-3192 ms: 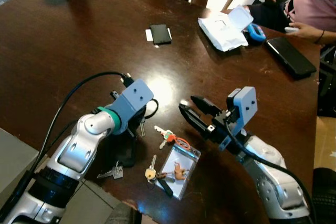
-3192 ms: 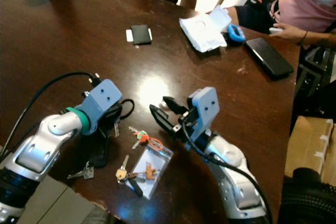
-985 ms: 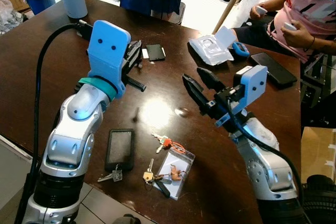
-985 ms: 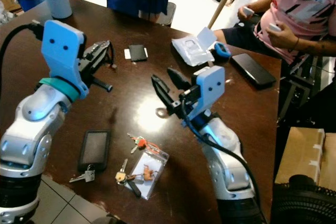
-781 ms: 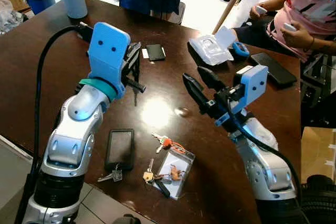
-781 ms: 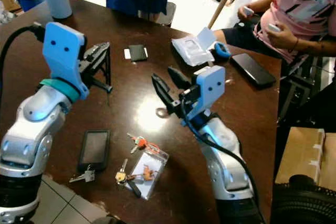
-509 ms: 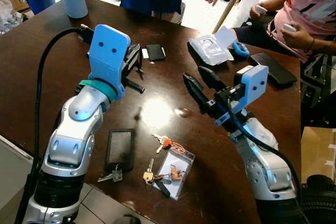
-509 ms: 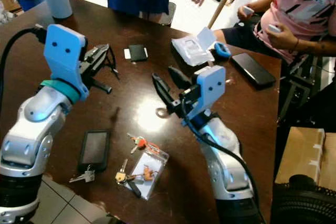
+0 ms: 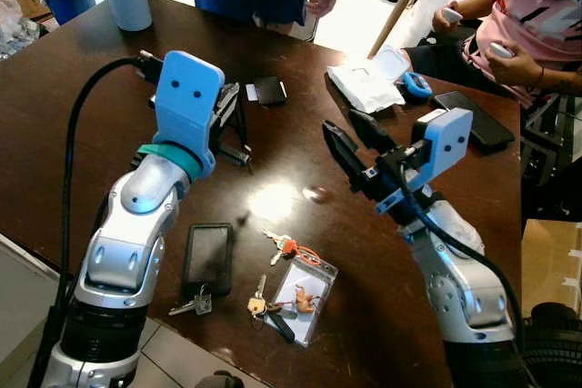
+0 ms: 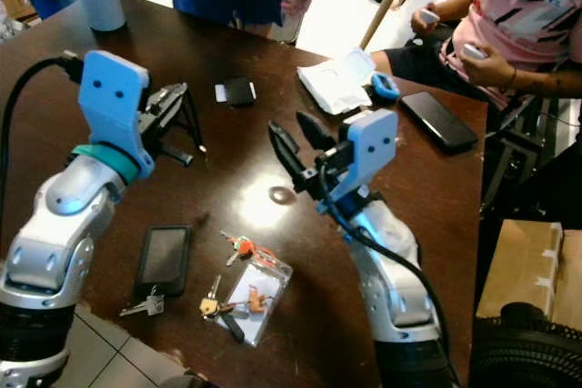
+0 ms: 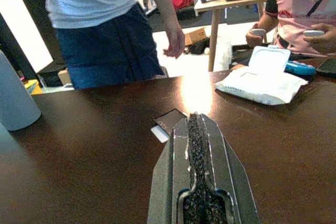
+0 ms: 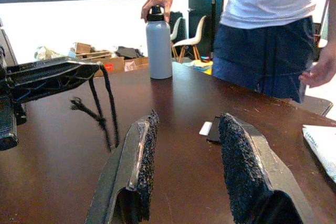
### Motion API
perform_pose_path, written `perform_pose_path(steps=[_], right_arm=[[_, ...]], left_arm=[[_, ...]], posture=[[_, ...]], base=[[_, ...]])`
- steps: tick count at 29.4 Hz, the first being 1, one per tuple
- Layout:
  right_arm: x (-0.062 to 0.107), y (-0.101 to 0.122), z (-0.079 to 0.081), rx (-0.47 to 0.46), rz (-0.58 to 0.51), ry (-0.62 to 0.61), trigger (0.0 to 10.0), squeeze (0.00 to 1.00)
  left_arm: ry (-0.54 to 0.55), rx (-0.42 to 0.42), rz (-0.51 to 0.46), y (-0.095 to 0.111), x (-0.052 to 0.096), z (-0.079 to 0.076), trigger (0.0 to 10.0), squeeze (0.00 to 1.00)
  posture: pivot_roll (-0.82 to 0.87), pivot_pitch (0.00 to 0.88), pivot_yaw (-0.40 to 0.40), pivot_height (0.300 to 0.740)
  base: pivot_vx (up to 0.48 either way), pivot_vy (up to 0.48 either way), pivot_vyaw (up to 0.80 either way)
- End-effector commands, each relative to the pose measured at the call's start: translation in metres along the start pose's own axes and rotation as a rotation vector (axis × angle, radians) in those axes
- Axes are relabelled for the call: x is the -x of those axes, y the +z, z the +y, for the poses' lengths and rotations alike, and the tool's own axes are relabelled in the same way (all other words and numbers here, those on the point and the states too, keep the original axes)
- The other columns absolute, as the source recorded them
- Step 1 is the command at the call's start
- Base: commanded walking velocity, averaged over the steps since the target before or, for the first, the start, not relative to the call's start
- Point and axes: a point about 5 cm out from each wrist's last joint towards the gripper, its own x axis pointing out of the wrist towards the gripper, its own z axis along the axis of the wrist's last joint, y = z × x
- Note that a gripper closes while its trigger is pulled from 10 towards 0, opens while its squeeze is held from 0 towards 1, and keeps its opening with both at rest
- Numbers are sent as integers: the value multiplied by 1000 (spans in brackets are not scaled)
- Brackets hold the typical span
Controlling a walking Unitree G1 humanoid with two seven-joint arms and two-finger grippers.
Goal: Hang keys on a hook
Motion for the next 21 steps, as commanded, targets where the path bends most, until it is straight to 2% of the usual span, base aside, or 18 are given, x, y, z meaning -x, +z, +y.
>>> perform_pose_path(steps=[1, 4, 11, 15, 16, 21], right_arm=[[-2, 0, -4, -15, 0, -19, 10000, 0], [-6, 2, -7, -12, -12, -38, 10000, 0], [-5, 1, -6, -12, -16, -52, 10000, 0], [-3, 1, -5, -6, -26, -57, 10000, 0], [-4, 3, -6, 0, -33, -53, 10000, 0], [-5, 5, -9, -6, -44, -68, 10000, 0]], left_arm=[[13, 6, 3, -2, -1, 2, 10000, 0], [10, 20, 11, -2, -3, 3, 10000, 0], [4, 57, 16, -3, -1, 8, 10000, 0], [-15, 37, 12, -1, 0, 8, 10000, 0], [-16, 6, 20, -3, 0, 8, 10000, 0], [-19, 12, 19, -2, -1, 6, 10000, 0]], posture=[[-6, 105, 59, 740], [-4, 109, 60, 740], [8, 101, 61, 740], [8, 105, 66, 740], [9, 104, 69, 740], [31, 108, 83, 740]], base=[[0, 0, 0], [0, 0, 0], [0, 0, 0], [0, 0, 0], [0, 0, 0], [0, 0, 0]])
